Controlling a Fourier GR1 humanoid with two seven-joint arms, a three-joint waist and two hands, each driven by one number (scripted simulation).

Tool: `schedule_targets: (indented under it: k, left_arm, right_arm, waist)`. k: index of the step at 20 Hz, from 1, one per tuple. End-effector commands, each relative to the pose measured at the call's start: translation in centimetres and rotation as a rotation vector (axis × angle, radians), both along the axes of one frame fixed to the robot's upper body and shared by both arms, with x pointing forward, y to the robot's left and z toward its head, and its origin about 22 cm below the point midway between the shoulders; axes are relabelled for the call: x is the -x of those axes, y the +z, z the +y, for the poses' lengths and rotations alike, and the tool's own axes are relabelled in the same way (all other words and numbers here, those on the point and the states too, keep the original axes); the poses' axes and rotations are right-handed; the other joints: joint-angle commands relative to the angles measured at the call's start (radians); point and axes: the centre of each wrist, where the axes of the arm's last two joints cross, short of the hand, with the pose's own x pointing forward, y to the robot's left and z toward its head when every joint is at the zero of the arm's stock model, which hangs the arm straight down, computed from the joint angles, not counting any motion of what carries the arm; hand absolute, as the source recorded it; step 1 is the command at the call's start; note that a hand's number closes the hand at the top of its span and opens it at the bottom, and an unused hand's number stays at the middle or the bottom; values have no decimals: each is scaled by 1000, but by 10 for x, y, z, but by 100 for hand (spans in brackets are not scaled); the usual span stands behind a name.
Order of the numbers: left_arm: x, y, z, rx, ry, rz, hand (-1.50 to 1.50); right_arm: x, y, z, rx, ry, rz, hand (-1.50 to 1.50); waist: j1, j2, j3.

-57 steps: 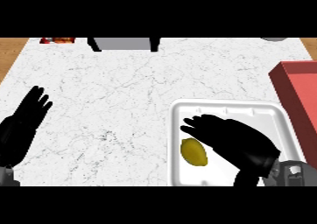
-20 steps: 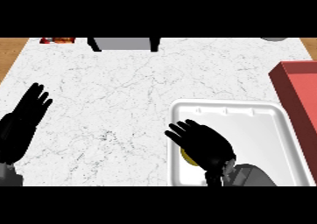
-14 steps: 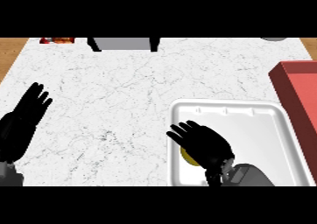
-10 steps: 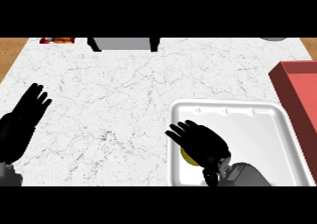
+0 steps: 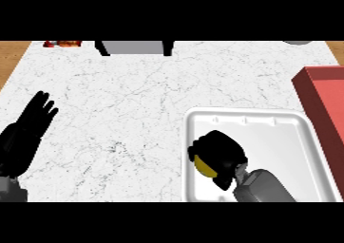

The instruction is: Pick the lemon from the tray and place it in the cardboard box

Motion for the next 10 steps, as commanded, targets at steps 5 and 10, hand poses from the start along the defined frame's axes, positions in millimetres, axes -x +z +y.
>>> schedule_targets:
  k: [5,10]
  left_arm:
    - [9,11,-12,-11,-10,5,0]
    - [8,1,0,3,18,9,0]
  right_arm:
    - [-12,-3,-4,-36,51,-37,150]
    - [-37,1,-51,-26,-493,-18,150]
  waist:
    - [2,0,0]
    - [-13,5,0]
